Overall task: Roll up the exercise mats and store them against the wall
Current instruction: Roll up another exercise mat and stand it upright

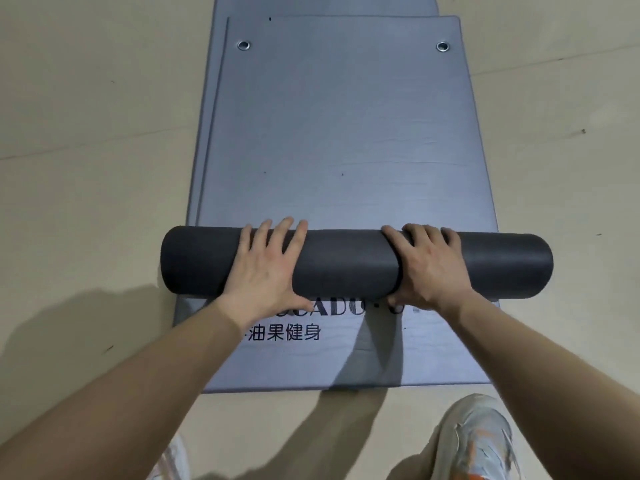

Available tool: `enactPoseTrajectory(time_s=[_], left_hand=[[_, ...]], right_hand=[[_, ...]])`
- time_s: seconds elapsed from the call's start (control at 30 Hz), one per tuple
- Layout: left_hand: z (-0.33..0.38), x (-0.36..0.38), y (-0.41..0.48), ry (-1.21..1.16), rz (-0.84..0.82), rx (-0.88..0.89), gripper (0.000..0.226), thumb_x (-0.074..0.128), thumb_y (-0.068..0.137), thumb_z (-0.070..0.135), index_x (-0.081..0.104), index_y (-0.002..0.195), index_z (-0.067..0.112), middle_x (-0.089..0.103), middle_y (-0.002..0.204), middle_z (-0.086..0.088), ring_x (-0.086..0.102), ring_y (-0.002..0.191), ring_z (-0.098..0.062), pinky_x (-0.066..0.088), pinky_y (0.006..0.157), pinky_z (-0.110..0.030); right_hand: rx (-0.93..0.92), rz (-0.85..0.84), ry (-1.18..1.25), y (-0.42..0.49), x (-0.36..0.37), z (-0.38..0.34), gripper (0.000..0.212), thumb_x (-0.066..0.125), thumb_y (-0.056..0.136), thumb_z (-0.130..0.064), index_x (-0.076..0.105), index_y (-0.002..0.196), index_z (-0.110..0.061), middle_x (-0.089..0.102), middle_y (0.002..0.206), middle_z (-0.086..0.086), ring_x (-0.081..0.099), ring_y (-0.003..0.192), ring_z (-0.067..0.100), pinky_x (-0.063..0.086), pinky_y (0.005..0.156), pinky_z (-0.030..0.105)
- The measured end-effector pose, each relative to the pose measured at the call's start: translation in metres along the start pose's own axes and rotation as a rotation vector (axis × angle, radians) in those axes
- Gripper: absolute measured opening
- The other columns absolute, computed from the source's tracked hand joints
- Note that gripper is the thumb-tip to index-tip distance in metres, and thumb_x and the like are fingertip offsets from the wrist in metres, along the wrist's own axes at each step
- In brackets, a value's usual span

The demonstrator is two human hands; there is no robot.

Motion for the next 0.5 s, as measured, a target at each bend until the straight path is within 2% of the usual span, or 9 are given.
enactPoseTrajectory(time_s=[0.1,0.2,0.3,0.37,0.43,0.5], left_hand=[[-0.005,0.000,0.016,0.046,0.031,0.032,0.130,0.071,0.051,0.086,0.019,0.154,0.025,0.041,0.151,-0.002,0.042,0.134,-0.032,0.030,0.113,-0.050],[-0.010,-0.013,0.020,-0.019,-0.076,0.056,0.123,0.072,0.050,0.083,0.023,0.150,0.029,0.049,0.144,0.001,0.052,0.125,-0.029,0.037,0.108,-0.048],[0.004,-0.014,-0.015,-0.032,-0.225,0.103,0.122,0.073,0.050,0.082,0.024,0.149,0.031,0.051,0.141,0.002,0.055,0.122,-0.029,0.040,0.105,-0.048],[0.013,-0.009,-0.036,-0.039,-0.270,0.134,0.121,0.074,0.052,0.080,0.023,0.150,0.032,0.050,0.142,0.002,0.054,0.123,-0.028,0.039,0.106,-0.049],[0.013,-0.014,-0.035,-0.087,-0.317,0.120,0.120,0.075,0.051,0.078,0.024,0.150,0.034,0.051,0.141,0.004,0.054,0.121,-0.026,0.040,0.105,-0.048],[0.011,-0.021,-0.030,-0.137,-0.351,0.095,0.121,0.077,0.049,0.077,0.024,0.151,0.036,0.053,0.139,0.005,0.053,0.122,-0.024,0.041,0.105,-0.046]], right_hand=[[-0.041,-0.136,0.021,0.025,-0.018,0.007,0.119,0.074,0.043,-0.080,0.028,0.146,-0.043,0.055,0.129,0.000,0.055,0.118,0.030,0.037,0.104,0.051],[-0.025,-0.282,0.077,0.026,-0.035,0.005,0.119,0.077,0.044,-0.083,0.030,0.147,-0.045,0.057,0.124,-0.001,0.058,0.114,0.029,0.042,0.102,0.050],[-0.044,-0.420,0.118,-0.010,-0.031,-0.003,0.119,0.078,0.046,-0.082,0.029,0.149,-0.046,0.057,0.126,-0.003,0.057,0.117,0.027,0.042,0.105,0.050],[-0.041,-0.355,0.132,-0.044,-0.016,-0.010,0.122,0.075,0.051,-0.079,0.022,0.154,-0.042,0.051,0.141,-0.001,0.049,0.131,0.028,0.032,0.115,0.055],[-0.041,-0.189,0.091,-0.078,0.003,-0.023,0.126,0.080,0.058,-0.068,0.013,0.160,-0.033,0.036,0.158,0.006,0.032,0.146,0.034,0.019,0.122,0.059],[-0.019,-0.113,0.001,-0.100,0.025,-0.037,0.145,0.092,0.052,-0.054,0.002,0.162,-0.023,0.024,0.164,0.016,0.020,0.151,0.043,0.015,0.119,0.067]])
Point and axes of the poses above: each hand's wrist, its own y-axis towards the middle knuckle, its own x-axis out of the palm, z = x × y, the point moved 1 cm from there along y, towards the middle knuckle
